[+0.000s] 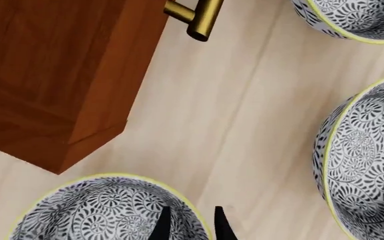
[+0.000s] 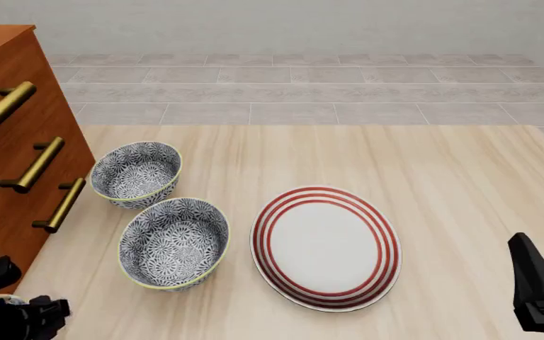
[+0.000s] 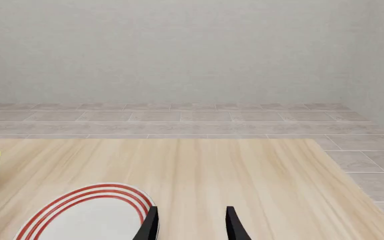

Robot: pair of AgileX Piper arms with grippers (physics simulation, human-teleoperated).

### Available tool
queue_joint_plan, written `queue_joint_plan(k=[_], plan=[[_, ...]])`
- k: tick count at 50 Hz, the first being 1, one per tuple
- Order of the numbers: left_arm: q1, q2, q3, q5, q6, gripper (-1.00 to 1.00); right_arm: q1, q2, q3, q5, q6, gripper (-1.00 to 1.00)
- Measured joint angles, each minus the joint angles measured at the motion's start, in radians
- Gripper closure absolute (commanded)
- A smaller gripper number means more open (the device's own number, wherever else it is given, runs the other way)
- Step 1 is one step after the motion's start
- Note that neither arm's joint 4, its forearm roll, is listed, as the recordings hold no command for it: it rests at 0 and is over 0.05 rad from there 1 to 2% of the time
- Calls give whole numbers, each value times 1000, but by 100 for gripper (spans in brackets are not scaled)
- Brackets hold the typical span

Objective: Put the bowl at the front on the plate.

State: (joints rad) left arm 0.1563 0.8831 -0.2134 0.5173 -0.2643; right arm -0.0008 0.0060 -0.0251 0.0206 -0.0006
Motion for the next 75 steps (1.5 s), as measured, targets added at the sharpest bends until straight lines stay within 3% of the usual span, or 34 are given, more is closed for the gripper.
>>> queue_joint_plan(k=[26,44,60,75], plan=[[-48,-86,4,66,-62,100,0,0,0,0,0,-100],[-166,-258,-31,262,-157,100,0,0,0,0,0,-100],[-259,-332,-133,377,-229,100,0,0,0,0,0,-100],[-355,-344,-240,394,-294,100,0,0,0,0,0,-100]])
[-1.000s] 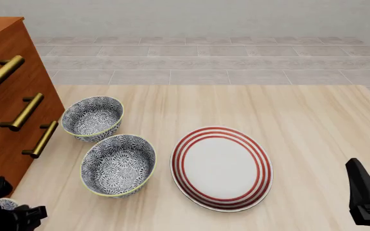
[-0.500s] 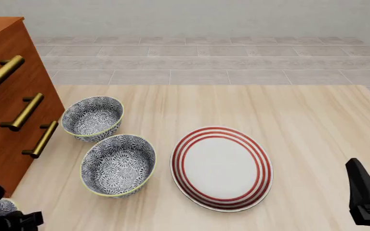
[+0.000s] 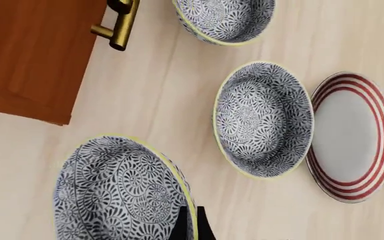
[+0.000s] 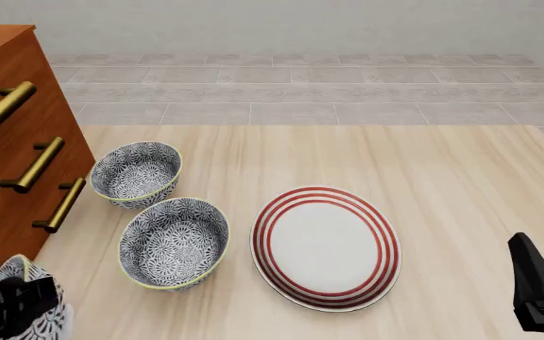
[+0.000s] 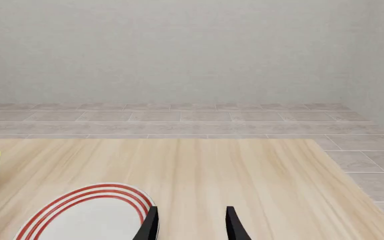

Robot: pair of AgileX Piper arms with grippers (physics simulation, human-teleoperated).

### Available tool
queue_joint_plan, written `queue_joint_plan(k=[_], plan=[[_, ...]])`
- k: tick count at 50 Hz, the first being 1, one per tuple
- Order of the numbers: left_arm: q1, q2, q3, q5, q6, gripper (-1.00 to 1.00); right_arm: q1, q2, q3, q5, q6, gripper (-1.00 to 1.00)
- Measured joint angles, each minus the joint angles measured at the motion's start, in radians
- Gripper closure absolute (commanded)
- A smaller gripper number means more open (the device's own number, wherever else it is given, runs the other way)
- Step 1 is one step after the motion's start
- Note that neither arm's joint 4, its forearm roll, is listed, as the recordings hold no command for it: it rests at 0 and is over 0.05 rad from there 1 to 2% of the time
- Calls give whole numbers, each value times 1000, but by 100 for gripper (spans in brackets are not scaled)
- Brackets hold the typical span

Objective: Put the bowl at the front on the plate.

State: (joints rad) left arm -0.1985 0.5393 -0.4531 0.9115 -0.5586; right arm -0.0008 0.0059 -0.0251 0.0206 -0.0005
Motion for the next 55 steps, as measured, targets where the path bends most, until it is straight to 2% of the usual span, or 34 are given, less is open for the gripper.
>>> queue_joint_plan(k=[17,28,38,55], plan=[[-104,39,-108,-19,-59,100,0,0,0,0,0,-100],[-171,104,-194,-39,-53,100,0,0,0,0,0,-100],[-205,167,-307,-26,3,100,0,0,0,0,0,-100],[-214,284,-521,54,183,100,0,0,0,0,0,-100]])
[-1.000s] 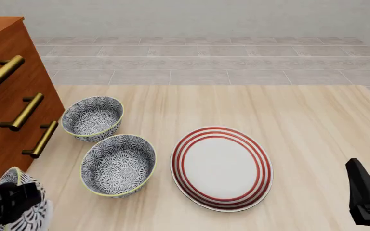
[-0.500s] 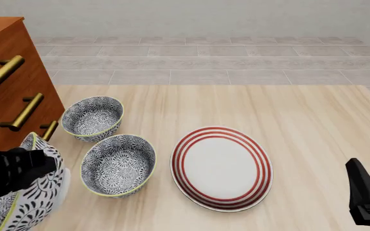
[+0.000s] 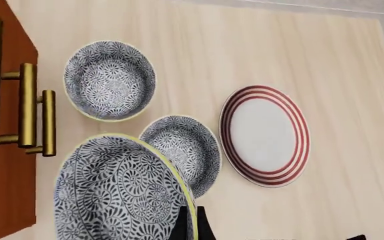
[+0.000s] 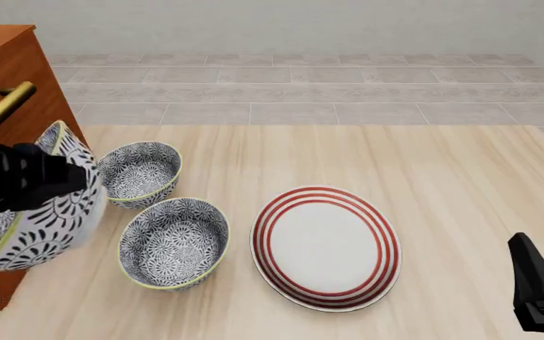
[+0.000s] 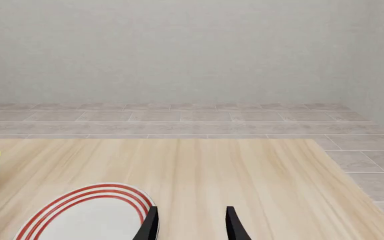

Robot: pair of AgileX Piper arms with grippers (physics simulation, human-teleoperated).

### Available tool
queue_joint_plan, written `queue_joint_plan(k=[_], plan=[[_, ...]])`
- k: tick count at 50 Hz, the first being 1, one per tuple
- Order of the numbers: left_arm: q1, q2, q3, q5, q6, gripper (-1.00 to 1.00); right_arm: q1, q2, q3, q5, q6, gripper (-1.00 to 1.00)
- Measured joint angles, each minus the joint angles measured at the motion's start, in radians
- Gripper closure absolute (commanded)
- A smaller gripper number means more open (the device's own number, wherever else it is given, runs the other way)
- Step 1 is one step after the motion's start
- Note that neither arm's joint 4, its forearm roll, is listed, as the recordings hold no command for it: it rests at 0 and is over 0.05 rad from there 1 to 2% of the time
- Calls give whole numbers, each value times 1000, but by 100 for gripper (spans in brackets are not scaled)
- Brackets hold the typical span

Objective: Put the bowl at the front on the plate.

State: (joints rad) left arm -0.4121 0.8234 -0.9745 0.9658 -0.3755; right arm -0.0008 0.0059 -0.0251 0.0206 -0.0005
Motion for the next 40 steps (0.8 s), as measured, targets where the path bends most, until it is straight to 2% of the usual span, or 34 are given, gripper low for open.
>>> queue_joint_plan(k=[11,20,33,40], plan=[[-61,112,-91,-12,95,100,0,0,0,0,0,-100],[-117,216,-174,-59,118,100,0,0,0,0,0,-100],[-134,319,-248,-117,210,100,0,0,0,0,0,-100],[-168,378,-267,-149,234,100,0,0,0,0,0,-100]])
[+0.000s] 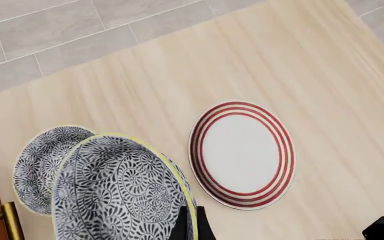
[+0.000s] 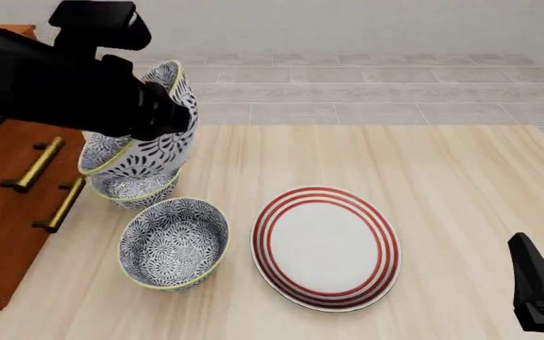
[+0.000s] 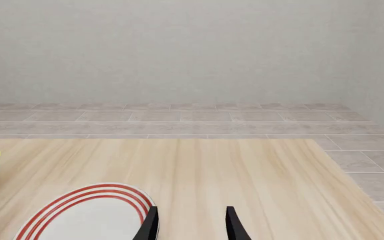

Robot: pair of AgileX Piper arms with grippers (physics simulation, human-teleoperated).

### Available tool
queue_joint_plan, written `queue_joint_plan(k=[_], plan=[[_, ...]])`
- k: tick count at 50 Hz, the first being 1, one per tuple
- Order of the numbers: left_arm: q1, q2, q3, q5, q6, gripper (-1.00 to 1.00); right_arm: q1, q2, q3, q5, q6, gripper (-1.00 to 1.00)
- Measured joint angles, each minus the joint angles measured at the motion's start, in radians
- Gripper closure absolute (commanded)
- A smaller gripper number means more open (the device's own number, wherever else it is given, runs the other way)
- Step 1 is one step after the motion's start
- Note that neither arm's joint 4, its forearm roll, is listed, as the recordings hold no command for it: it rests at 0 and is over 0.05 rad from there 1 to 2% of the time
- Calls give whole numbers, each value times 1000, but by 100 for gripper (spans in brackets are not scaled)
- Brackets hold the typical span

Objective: Put the bowl at the front on the plate.

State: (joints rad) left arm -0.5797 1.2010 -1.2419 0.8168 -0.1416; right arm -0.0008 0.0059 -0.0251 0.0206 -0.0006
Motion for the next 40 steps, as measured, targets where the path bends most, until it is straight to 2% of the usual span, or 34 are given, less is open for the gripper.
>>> queue_joint_plan(k=[40], plan=[[-207,302,-99,-124,11,100,0,0,0,0,0,-100]])
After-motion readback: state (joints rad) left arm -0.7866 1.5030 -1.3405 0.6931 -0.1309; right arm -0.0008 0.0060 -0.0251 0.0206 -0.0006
